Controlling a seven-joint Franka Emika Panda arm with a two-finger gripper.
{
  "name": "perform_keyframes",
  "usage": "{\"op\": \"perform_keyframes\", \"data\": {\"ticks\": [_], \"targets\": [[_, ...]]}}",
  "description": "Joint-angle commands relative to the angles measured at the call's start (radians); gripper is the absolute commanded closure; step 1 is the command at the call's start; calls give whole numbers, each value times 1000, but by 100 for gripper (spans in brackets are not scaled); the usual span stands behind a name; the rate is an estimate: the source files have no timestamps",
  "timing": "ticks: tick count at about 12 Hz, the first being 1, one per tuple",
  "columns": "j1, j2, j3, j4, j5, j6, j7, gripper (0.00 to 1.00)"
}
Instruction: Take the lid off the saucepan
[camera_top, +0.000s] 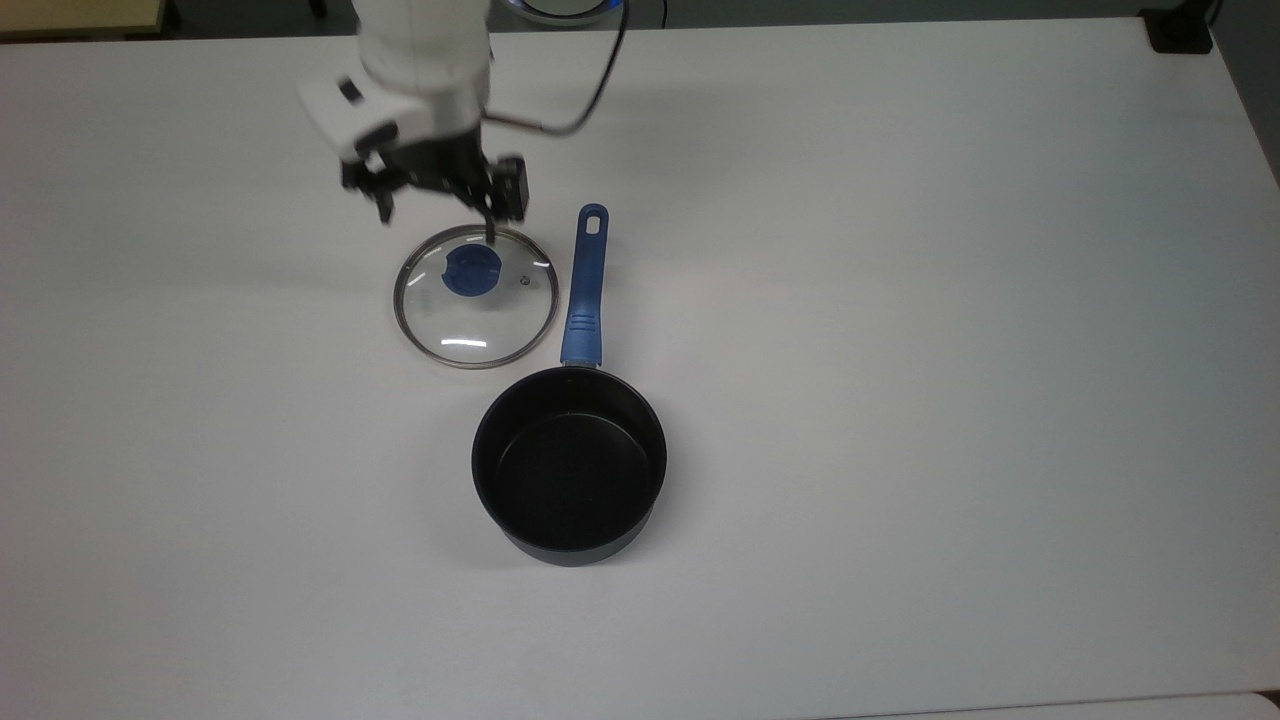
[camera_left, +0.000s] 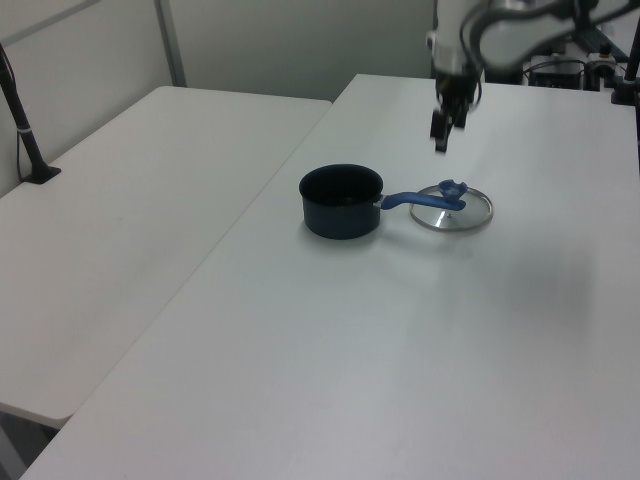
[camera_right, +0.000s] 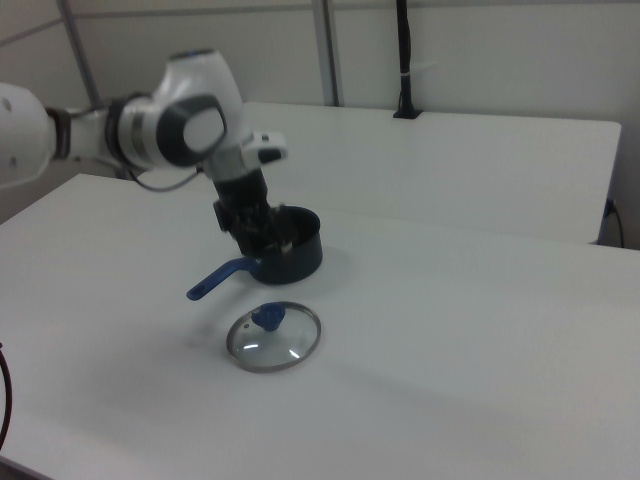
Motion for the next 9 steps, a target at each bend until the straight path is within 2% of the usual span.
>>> {"op": "perform_keyframes", "data": {"ticks": [1,4,9], "targets": [[60,-9,-6,185,92,-258,-71,0],[135,-84,-17,184,95,-326,-60,0],[125,-123,-14,184,91,-377,-63,0]]}}
